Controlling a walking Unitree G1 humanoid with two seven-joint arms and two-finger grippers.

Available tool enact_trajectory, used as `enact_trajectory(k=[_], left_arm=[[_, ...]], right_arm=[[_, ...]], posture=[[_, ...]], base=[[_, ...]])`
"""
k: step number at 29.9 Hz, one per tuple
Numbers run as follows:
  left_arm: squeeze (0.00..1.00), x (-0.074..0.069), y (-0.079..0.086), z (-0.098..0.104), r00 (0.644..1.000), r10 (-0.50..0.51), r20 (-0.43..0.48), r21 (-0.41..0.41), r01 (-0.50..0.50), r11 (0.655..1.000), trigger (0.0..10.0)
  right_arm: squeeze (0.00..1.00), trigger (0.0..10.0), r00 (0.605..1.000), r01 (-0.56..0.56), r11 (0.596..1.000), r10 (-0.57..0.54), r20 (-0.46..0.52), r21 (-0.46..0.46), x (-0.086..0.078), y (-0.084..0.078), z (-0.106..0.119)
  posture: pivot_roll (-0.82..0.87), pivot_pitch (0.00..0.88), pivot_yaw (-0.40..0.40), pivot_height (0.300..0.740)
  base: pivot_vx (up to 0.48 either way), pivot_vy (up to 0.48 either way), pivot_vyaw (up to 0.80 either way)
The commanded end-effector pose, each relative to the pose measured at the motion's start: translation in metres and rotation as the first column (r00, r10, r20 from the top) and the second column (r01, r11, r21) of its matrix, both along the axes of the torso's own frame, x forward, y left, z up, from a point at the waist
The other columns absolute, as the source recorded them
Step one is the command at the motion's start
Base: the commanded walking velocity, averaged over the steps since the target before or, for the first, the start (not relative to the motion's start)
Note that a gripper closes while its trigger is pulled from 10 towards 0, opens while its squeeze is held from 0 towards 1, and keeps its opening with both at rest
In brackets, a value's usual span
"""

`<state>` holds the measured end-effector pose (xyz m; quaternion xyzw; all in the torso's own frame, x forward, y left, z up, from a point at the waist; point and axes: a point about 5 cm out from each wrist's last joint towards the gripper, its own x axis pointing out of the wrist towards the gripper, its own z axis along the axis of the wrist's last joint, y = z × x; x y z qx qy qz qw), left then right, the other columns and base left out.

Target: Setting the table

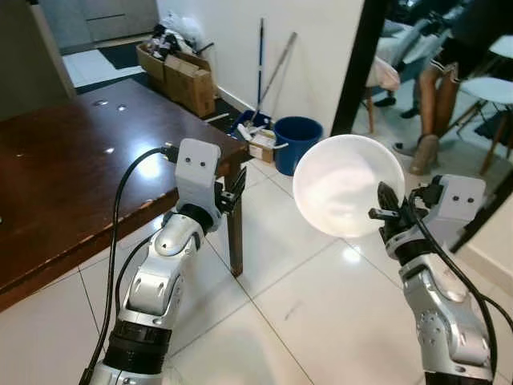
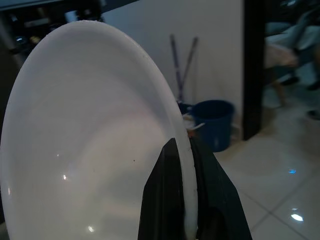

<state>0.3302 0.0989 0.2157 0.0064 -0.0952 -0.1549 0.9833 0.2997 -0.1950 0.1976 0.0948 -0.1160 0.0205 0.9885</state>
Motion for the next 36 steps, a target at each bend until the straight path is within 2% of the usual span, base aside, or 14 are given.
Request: enact_trajectory(k=[1,11,22,30,33,36], left_arm=[[0.00,0.000,0.001,-0.004,1.000,0.006,-0.022,0.001,-0.006,1.000,10.0],[0.00,0.001,0.003,-0.003,0.999,0.026,-0.021,-0.001,-0.026,1.000,10.0],[0.00,-0.001,0.001,0.002,1.000,0.023,0.018,0.029,-0.024,0.999,10.0],[0.00,-0.004,-0.002,0.004,0.999,0.007,0.039,0.040,-0.008,0.999,10.0],[0.00,-0.006,-0.003,0.005,0.999,-0.003,0.045,0.041,0.001,0.999,10.0],[0.00,-0.006,-0.003,0.005,0.999,-0.006,0.046,0.041,0.004,0.999,10.0]], right_arm=[[0.00,10.0,1.000,-0.001,1.000,0.001,0.009,-0.006,-0.001,0.001,0.001],[0.00,10.0,0.998,-0.067,0.998,0.067,0.012,-0.002,-0.003,0.010,0.001],[0.00,10.0,0.987,-0.161,0.987,0.161,0.015,-0.025,-0.006,0.022,0.003],[0.00,10.0,0.946,-0.324,0.946,0.324,0.024,0.002,-0.014,0.037,0.005],[0.00,10.0,0.887,-0.462,0.886,0.460,0.041,0.048,-0.023,0.049,0.008],[0.00,10.0,0.871,-0.491,0.869,0.489,0.046,0.057,-0.025,0.051,0.009]], posture=[[-0.08,0.005,0.083,0.740],[-0.07,0.008,0.087,0.740],[-0.07,0.008,0.089,0.740],[-0.07,0.008,0.092,0.740],[-0.07,0.007,0.093,0.740],[-0.07,0.007,0.093,0.740]], base=[[0.461,0.000,0.00],[0.461,0.000,0.00],[0.460,0.000,0.74],[0.458,0.000,0.80],[0.454,0.000,0.48],[0.454,0.000,0.00]])
